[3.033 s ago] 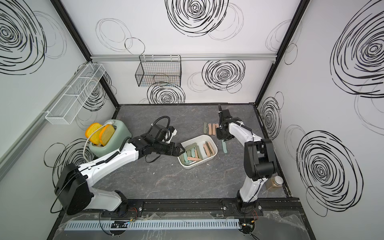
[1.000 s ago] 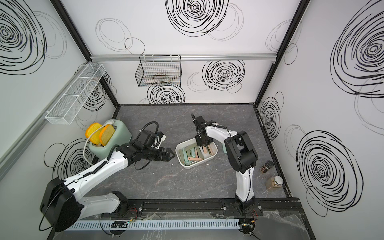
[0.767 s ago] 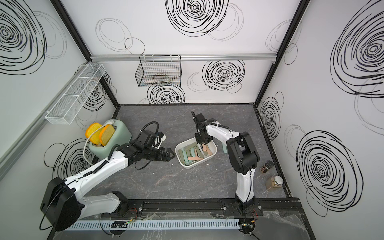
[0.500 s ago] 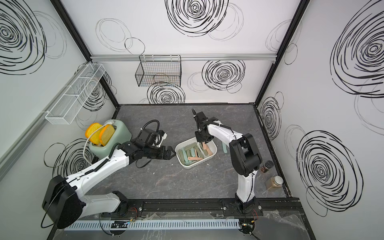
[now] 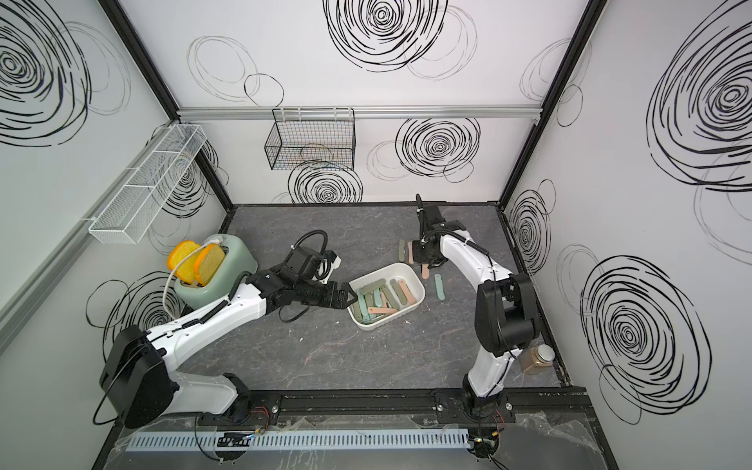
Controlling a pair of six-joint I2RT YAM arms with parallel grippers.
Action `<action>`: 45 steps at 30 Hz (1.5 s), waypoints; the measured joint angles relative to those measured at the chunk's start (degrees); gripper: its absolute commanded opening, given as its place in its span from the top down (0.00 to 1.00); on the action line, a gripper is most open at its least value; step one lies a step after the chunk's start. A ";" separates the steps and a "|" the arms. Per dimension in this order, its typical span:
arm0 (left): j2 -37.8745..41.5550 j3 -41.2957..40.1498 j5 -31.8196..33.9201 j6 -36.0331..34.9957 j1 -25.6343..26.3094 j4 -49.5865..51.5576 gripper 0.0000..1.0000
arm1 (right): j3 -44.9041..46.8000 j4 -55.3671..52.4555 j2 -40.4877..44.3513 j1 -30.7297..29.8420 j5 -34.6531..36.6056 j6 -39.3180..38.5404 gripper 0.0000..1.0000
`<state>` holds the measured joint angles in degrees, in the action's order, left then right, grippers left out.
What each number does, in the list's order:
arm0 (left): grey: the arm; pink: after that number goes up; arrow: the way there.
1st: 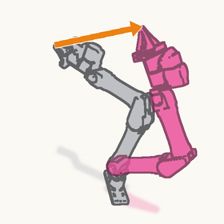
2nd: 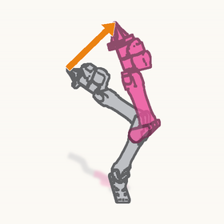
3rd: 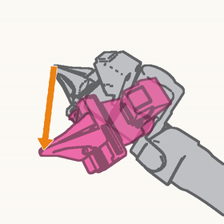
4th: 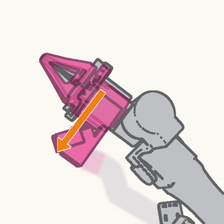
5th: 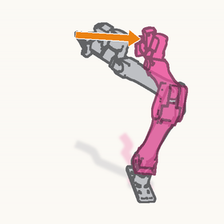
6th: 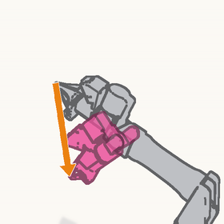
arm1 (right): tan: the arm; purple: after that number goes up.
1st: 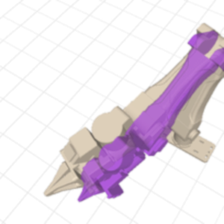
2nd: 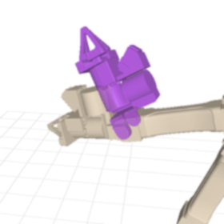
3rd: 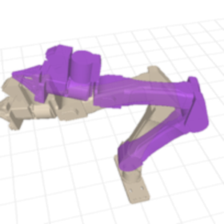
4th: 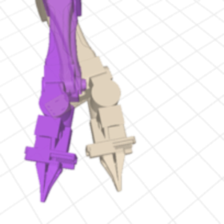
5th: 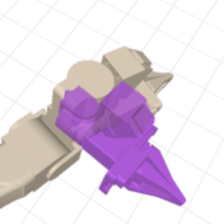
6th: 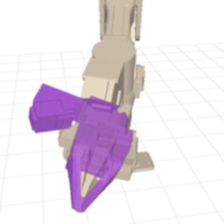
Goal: Take the fruit knife out of the storage box
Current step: Pick up the fruit knife from the storage box, then place the fruit knife at the center of the board.
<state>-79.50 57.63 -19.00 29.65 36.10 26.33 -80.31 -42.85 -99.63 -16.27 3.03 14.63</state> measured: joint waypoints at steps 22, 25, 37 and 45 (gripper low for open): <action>-5.73 2.82 0.24 0.98 4.31 -2.16 0.02 | 7.26 4.92 -7.37 3.04 -2.01 -1.60 0.77; -5.92 2.82 0.24 0.98 4.28 -2.16 0.02 | 7.26 5.25 -8.41 3.04 -2.01 -1.92 0.76; -6.32 2.82 0.00 0.96 3.08 -2.19 0.02 | 7.23 5.62 -9.70 3.15 -1.40 -2.69 0.65; -6.32 2.82 -0.17 0.57 1.53 -2.14 0.02 | 5.51 4.85 -9.33 3.30 -0.46 -2.62 0.66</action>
<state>-85.82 60.45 -19.18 30.22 37.63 24.18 -74.81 -38.00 -108.97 -12.97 2.57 12.01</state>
